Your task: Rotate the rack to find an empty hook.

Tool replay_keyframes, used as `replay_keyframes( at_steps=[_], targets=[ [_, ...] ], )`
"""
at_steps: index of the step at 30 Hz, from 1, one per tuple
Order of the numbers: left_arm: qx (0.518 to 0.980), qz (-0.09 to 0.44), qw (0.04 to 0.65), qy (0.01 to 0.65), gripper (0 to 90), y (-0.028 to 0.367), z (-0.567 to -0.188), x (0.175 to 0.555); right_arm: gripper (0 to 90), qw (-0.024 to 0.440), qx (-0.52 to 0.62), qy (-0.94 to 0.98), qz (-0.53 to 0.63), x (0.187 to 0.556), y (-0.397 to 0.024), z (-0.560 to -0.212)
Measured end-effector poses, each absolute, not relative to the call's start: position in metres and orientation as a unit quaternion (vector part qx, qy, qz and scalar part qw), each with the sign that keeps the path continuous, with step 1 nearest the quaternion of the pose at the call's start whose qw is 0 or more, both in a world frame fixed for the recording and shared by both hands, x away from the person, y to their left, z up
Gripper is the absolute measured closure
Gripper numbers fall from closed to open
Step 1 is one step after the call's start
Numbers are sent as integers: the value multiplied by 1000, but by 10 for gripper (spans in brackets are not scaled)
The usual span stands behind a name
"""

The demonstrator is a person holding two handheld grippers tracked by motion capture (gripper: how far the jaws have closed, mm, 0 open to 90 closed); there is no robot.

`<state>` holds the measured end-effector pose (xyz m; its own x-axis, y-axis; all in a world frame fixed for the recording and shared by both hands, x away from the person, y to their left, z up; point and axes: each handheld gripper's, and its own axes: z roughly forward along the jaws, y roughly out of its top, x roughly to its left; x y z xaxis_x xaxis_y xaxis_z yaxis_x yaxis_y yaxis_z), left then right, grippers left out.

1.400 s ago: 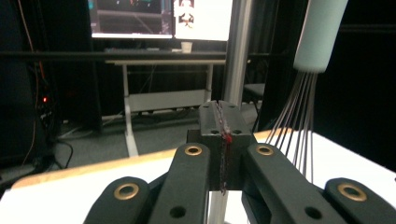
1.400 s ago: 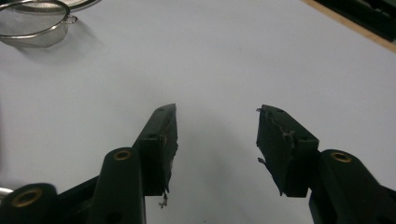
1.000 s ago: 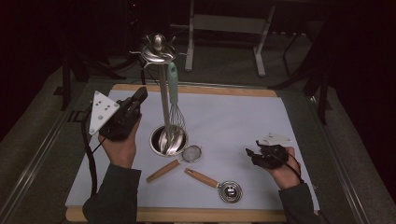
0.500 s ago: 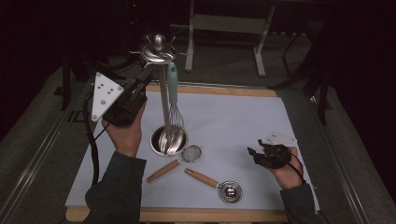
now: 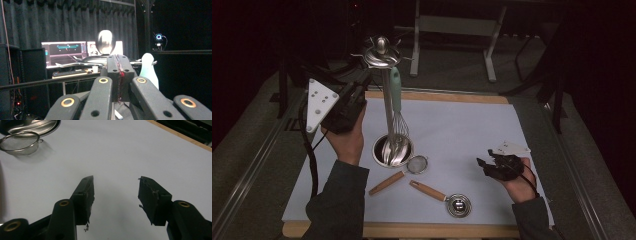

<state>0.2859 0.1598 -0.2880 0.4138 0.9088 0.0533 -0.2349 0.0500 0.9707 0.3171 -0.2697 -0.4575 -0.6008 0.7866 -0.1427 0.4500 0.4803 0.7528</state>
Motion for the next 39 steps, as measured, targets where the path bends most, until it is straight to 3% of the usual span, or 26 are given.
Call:
replay_keyframes(
  at_steps=[39],
  targets=[
    [528,453,617,368,900,179,-277,326,468,217,386,820,362,321,-275,-462]
  ],
)
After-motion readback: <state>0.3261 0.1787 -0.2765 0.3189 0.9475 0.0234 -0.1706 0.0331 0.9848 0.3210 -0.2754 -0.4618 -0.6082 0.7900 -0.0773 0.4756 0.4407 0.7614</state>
